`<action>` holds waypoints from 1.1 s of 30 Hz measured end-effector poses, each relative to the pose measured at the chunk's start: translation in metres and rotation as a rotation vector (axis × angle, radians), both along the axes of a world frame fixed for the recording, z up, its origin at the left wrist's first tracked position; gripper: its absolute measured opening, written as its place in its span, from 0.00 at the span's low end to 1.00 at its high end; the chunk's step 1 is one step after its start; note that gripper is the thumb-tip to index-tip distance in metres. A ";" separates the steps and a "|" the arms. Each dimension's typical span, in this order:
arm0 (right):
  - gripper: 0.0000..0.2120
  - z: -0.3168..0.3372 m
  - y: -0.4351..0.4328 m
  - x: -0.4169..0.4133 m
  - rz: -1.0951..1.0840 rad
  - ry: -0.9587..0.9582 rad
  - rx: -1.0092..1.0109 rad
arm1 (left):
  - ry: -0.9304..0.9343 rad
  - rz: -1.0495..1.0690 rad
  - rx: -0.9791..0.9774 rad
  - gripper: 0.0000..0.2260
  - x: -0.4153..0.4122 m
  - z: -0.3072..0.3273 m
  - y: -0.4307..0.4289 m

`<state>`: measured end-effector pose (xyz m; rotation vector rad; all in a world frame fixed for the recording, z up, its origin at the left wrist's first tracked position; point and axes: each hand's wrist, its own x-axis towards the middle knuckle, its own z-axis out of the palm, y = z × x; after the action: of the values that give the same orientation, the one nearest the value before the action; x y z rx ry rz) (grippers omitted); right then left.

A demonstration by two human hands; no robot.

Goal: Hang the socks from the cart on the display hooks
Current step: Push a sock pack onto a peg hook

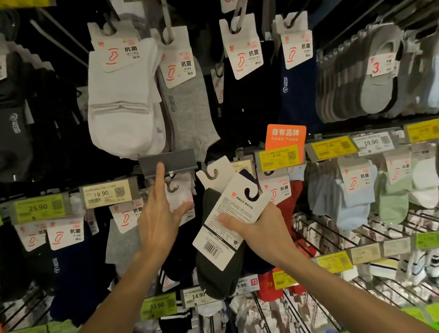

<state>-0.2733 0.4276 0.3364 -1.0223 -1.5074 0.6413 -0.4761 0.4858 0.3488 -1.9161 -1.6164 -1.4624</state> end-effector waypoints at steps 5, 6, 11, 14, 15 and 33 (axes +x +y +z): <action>0.07 0.004 -0.001 0.003 0.023 0.002 0.004 | 0.072 0.065 0.000 0.51 0.004 0.000 0.003; 0.06 0.004 -0.001 0.005 0.027 0.003 0.000 | 0.089 0.073 0.003 0.51 0.003 0.000 0.002; 0.08 0.002 -0.004 0.014 0.041 0.030 -0.044 | 0.170 0.084 0.017 0.51 -0.009 -0.001 -0.009; 0.09 0.001 -0.007 0.020 0.055 0.033 -0.070 | 0.194 0.049 -0.053 0.45 -0.013 0.000 -0.030; 0.09 0.000 -0.008 0.021 0.061 0.032 -0.078 | 0.178 0.023 -0.089 0.41 -0.013 0.000 -0.039; 0.09 -0.019 -0.045 0.010 0.325 0.297 -0.347 | -0.258 -0.465 -0.437 0.32 0.044 -0.033 -0.118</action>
<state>-0.2634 0.3824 0.3172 -0.8924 -1.3328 1.2630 -0.4319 0.3678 0.3160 -2.5764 -1.8020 -1.6897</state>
